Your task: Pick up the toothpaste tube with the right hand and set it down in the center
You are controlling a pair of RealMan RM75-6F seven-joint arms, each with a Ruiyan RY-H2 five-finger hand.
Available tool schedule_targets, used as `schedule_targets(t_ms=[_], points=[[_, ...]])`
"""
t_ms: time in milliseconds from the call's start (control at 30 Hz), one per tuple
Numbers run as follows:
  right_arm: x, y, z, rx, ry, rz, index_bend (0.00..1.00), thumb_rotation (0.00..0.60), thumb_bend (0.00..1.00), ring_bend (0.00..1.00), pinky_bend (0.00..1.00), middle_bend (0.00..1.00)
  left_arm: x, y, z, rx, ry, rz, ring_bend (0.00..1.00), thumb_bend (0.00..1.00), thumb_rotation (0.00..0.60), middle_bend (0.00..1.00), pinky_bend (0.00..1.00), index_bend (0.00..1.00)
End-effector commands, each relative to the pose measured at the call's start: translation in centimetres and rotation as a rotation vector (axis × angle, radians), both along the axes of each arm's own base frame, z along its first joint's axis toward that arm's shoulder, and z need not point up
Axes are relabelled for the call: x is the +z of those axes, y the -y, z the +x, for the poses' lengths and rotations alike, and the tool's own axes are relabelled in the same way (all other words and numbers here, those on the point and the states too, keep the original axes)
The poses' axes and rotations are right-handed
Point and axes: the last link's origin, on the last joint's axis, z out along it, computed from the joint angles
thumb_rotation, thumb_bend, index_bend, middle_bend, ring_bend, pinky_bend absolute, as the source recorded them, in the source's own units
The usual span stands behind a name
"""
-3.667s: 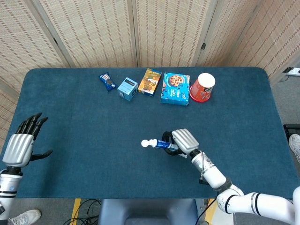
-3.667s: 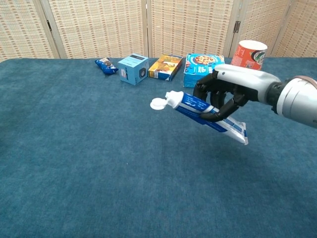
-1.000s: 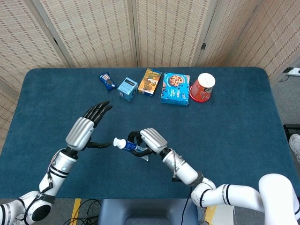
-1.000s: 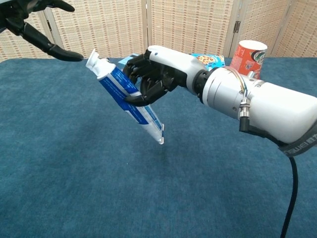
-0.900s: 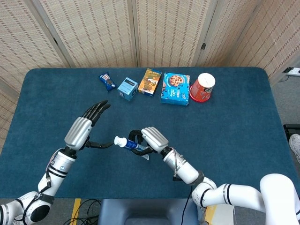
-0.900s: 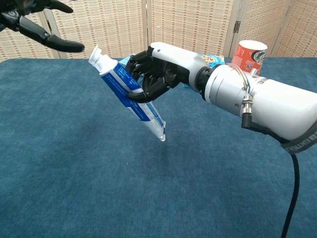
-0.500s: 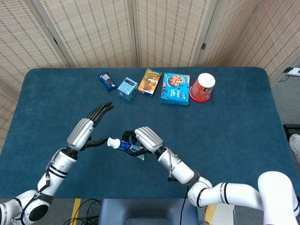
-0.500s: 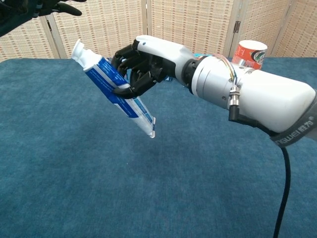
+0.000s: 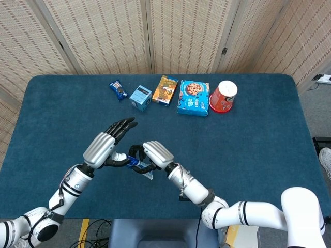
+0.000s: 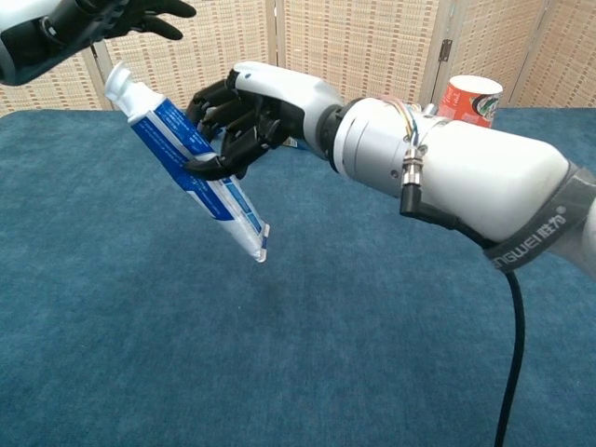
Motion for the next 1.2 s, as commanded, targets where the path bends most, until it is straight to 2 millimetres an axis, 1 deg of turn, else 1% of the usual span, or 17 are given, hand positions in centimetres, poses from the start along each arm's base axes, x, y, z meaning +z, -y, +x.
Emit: schedule_targets(t_ms=[33, 367, 867, 1200], points=[[-0.1, -0.1, 0.1, -0.003, 0.003, 0.004, 0.75, 0.6, 0.79, 0.57, 0.5, 0.68, -0.3, 0.1, 0.3, -0.011, -0.011, -0.005, 0.05, 0.0, 0.0, 0.05, 0.13, 0.05], [-0.7, -0.4, 0.4, -0.023, 0.032, 0.026, 0.76, 0.6, 0.8, 0.58, 0.5, 0.69, -1.0, 0.4, 0.9, -0.033, -0.048, -0.006, 0.05, 0.0, 0.0, 0.05, 0.13, 0.0], [-1.1, -0.7, 0.8, -0.033, 0.049, 0.044, 0.77, 0.6, 0.81, 0.59, 0.5, 0.7, -1.4, 0.6, 0.8, -0.032, -0.146, -0.035, 0.04, 0.0, 0.0, 0.03, 0.13, 0.0], [-1.2, -0.6, 0.8, -0.04, 0.049, 0.053, 0.78, 0.6, 0.84, 0.6, 0.51, 0.72, -1.5, 0.7, 0.7, -0.028, -0.19, -0.062, 0.04, 0.0, 0.0, 0.02, 0.13, 0.0]])
